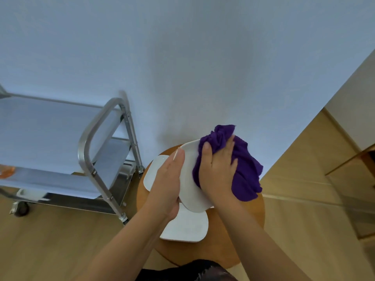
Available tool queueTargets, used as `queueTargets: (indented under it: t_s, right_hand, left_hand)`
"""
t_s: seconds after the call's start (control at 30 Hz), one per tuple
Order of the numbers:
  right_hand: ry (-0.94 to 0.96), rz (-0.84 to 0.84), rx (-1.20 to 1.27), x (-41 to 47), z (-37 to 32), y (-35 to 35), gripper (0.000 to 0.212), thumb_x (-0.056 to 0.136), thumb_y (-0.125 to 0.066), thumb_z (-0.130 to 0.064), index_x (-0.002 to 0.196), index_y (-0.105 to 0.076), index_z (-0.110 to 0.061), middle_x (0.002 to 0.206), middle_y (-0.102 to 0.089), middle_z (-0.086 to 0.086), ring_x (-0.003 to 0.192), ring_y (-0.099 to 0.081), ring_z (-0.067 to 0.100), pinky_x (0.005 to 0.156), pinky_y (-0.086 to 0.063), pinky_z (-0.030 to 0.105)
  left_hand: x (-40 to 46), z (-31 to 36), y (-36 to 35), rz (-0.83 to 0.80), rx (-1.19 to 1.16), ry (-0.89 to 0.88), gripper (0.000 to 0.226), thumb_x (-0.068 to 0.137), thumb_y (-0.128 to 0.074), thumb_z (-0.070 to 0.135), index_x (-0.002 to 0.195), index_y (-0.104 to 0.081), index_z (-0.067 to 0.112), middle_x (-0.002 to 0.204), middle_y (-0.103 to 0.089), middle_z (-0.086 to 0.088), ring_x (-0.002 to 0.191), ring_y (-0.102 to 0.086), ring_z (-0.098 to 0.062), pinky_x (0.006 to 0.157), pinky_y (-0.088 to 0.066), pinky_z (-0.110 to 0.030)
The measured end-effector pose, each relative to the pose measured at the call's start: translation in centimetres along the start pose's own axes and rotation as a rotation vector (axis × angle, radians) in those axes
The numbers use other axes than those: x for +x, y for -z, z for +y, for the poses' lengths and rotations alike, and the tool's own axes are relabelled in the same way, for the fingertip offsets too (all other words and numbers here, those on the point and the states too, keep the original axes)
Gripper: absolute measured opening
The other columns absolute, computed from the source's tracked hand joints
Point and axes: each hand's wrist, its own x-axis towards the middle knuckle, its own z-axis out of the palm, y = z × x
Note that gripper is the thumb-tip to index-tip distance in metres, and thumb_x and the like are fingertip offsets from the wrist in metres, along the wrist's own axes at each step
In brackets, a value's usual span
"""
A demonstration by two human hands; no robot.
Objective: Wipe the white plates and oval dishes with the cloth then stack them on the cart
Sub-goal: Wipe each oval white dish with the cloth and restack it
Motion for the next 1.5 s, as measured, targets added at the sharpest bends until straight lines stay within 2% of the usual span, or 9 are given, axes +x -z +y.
queueTargets:
  t_s: [0.27,0.37,0.47,0.6,0.77,0.97,1.07,1.27,1.5]
  right_hand:
    - [0.35,-0.321,0.001,-3.1,-2.5,-0.9,0.061,0.092,-0.017,-0.046,0.151,-0.01,-0.031,0.159,0.002,-0.01,0.144,0.006,0.002,0.113,0.01,0.026]
    - [0.41,-0.404,-0.032,-3.0,-2.9,-0.4,0.056,0.097,-0.021,-0.042,0.151,-0.014,-0.028,0.159,-0.009,-0.007,0.145,-0.001,0.005,0.115,0.006,0.028]
    - [0.49,-0.378,-0.33,-3.0,-3.0,-0.2,0.055,0.1,-0.02,-0.041,0.15,-0.018,-0.019,0.157,-0.022,-0.001,0.145,-0.011,0.012,0.117,-0.006,0.035]
    - [0.508,-0.231,-0.435,-4.0,-3.5,-0.5,0.06,0.098,-0.022,-0.043,0.15,-0.017,-0.011,0.142,-0.047,0.006,0.131,-0.043,0.022,0.108,-0.032,0.041]
    - [0.682,-0.302,-0.347,-4.9,-2.7,0.0,0.062,0.094,-0.011,-0.049,0.147,-0.028,-0.023,0.141,-0.048,0.007,0.132,-0.041,0.026,0.106,-0.035,0.045]
    - [0.954,-0.214,-0.382,-4.3,0.2,1.5,0.059,0.078,-0.056,-0.062,0.12,-0.062,-0.02,0.116,-0.066,0.005,0.108,-0.061,0.025,0.08,-0.05,0.036]
    - [1.069,-0.197,-0.405,-2.8,2.7,2.5,0.056,0.064,-0.083,-0.041,0.111,-0.068,-0.015,0.109,-0.069,0.007,0.101,-0.065,0.026,0.071,-0.055,0.035]
    - [1.141,0.007,-0.413,0.0,5.6,4.8,0.024,0.083,-0.06,-0.018,0.094,-0.074,-0.004,0.089,-0.073,0.01,0.078,-0.071,0.025,0.055,-0.055,0.03]
    - [0.873,0.077,-0.429,-1.9,3.5,2.0,0.05,0.051,-0.089,-0.004,0.098,-0.072,-0.003,0.07,-0.07,0.005,0.055,-0.064,0.019,0.045,-0.049,0.023]
  left_hand:
    - [-0.6,0.7,0.3,0.079,-0.163,-0.04,0.05,0.091,-0.04,0.048,0.132,-0.052,0.021,0.128,-0.061,-0.003,0.12,-0.056,-0.018,0.106,-0.04,-0.038]
    - [-0.6,1.3,0.1,0.076,-0.178,-0.036,0.041,0.095,-0.035,0.047,0.121,-0.058,0.025,0.116,-0.067,-0.001,0.106,-0.064,-0.012,0.096,-0.048,-0.032]
    - [-0.2,1.5,0.5,0.124,-0.302,0.048,0.04,0.093,-0.044,0.049,0.108,-0.068,0.021,0.106,-0.073,-0.005,0.095,-0.07,-0.017,0.09,-0.051,-0.036]
    - [0.7,1.9,1.6,0.147,-0.344,0.12,0.039,0.091,-0.054,0.045,0.082,-0.078,0.015,0.086,-0.075,-0.008,0.074,-0.073,-0.019,0.052,-0.056,-0.028]
    - [1.3,2.6,2.8,0.162,-0.427,0.198,0.046,0.088,-0.059,0.043,0.063,-0.076,0.007,0.074,-0.074,-0.011,0.064,-0.072,-0.024,0.058,-0.059,-0.037]
    - [1.2,3.0,3.5,0.123,-0.408,0.353,0.058,0.085,-0.06,0.051,0.087,-0.074,-0.005,0.091,-0.072,-0.022,0.078,-0.071,-0.037,0.056,-0.059,-0.046]
    - [1.1,3.7,3.9,0.046,-0.39,0.373,0.05,0.092,-0.051,0.045,0.113,-0.062,0.001,0.101,-0.07,-0.023,0.082,-0.071,-0.036,0.065,-0.059,-0.05]
    - [1.5,5.2,5.5,0.022,-0.219,0.294,0.029,0.093,-0.054,0.032,0.105,-0.066,0.009,0.094,-0.073,-0.013,0.082,-0.07,-0.028,0.075,-0.055,-0.044]
    - [0.9,-0.2,0.6,0.501,-0.195,-0.037,0.044,0.094,-0.056,0.023,0.134,-0.04,0.031,0.111,-0.059,-0.001,0.098,-0.062,-0.025,0.066,-0.06,-0.035]
